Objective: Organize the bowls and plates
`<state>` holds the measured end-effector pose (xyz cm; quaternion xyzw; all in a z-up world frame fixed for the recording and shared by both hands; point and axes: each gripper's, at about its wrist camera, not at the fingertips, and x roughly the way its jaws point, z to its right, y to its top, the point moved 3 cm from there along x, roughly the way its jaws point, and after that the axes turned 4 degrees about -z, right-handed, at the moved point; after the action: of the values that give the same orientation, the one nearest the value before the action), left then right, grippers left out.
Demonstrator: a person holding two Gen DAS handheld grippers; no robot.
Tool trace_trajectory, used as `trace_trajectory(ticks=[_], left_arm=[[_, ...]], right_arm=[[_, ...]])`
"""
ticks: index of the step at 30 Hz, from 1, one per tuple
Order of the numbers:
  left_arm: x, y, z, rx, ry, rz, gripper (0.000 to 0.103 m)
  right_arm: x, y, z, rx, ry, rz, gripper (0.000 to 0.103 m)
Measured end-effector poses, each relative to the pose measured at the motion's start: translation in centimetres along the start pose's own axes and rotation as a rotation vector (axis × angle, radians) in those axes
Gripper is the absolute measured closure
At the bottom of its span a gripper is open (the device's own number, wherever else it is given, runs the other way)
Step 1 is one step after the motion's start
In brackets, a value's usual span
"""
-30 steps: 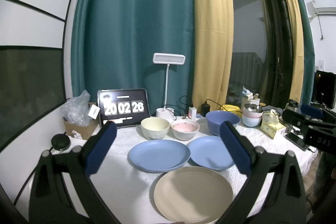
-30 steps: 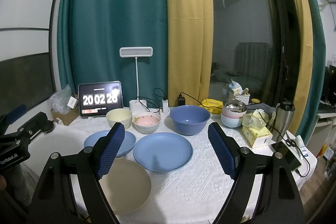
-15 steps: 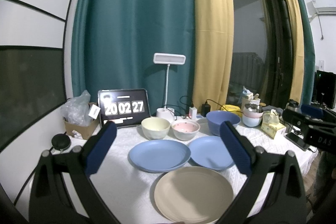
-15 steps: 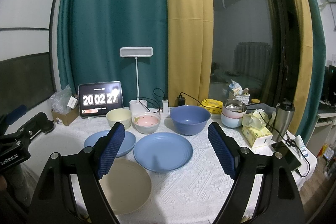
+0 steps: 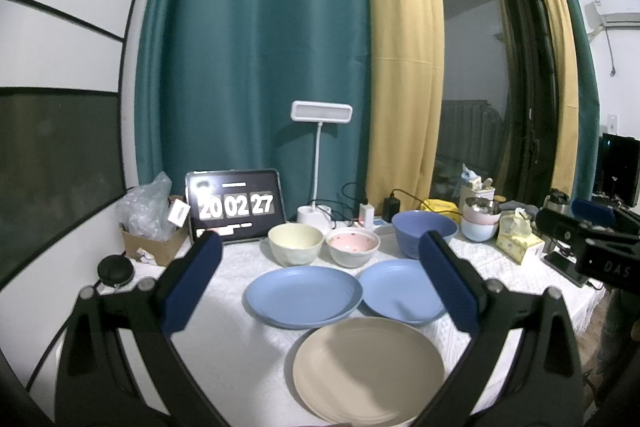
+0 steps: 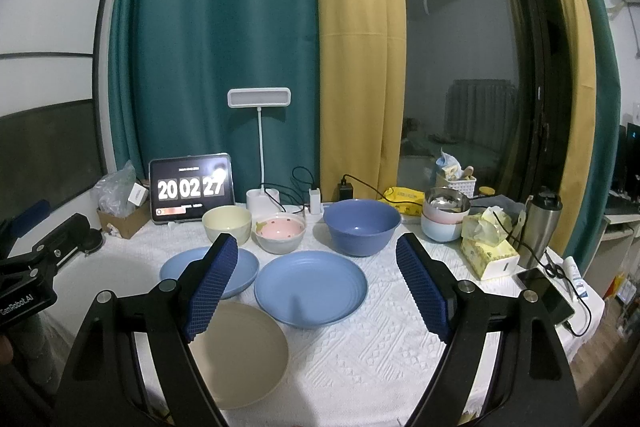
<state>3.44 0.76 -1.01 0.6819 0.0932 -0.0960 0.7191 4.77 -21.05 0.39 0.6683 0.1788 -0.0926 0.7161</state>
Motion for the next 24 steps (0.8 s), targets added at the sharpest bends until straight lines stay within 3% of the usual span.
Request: trace_trajectory(ticks=[11,24], left_arm=[[0.5,-0.2,0.1,0.007,-0.008,-0.007,0.004],[5.8,-1.5,2.7,0.038,-0.07,-0.129,0.004]], right_arm=[[0.7,-0.4,-0.7,0.001,0.007,-0.01,0.019],[5.5,-1.3,1.8,0.034,0.011,-0.089,0.019]])
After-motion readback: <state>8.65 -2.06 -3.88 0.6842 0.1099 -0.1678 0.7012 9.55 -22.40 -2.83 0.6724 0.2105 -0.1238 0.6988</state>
